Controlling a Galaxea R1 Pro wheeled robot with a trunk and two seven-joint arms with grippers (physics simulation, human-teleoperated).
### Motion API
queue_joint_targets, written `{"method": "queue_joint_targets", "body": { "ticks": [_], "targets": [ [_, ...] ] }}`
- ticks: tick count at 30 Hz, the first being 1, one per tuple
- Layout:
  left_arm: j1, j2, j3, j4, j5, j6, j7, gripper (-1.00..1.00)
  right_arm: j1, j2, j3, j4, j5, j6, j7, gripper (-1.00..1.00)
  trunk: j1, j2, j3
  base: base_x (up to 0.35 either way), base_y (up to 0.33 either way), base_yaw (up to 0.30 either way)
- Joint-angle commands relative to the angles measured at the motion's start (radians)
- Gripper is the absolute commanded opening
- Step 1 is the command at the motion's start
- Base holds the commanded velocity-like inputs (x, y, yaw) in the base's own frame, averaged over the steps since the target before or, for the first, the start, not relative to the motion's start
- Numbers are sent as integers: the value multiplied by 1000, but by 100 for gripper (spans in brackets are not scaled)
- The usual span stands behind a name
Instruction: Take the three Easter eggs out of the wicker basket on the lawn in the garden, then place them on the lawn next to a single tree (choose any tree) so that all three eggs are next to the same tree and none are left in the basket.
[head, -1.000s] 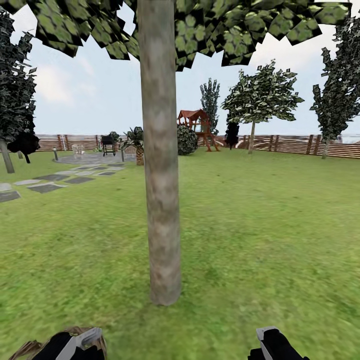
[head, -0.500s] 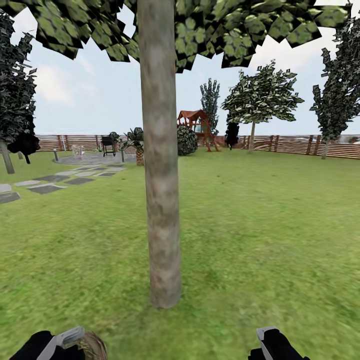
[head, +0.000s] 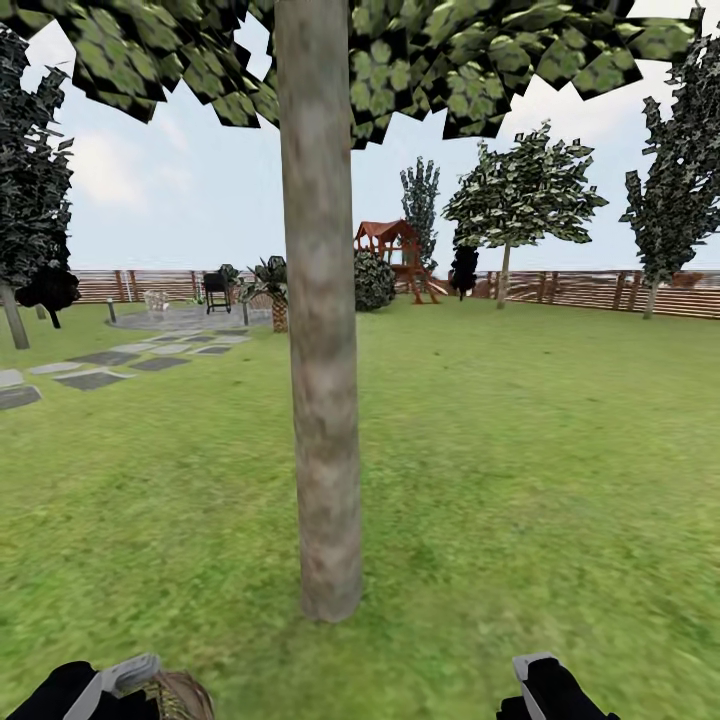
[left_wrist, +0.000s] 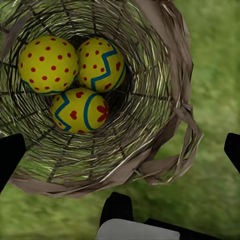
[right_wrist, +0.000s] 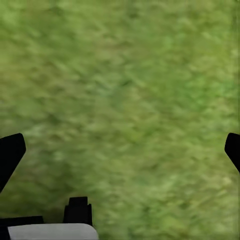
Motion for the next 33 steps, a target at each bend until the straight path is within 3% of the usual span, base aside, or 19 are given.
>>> {"method": "queue_joint_targets", "body": {
  "ticks": [1, 8, 33],
  "targets": [
    [0, -1, 7, -1, -4, 6, -4, 100, 0, -1, 6, -1, 5, 6, -1, 100, -4, 7, 2, 0, 0, 0],
    [0, -1, 7, 0, -5, 6, -4, 100, 0, -1, 6, -1, 5, 6, -1, 100, -31, 56, 24, 0, 0, 0],
    [0, -3, 15, -1, -2, 4, -4, 100, 0, -1, 6, -1, 5, 6, 0, 100, -31, 56, 24, 13, 79, 0]
  ]
}}
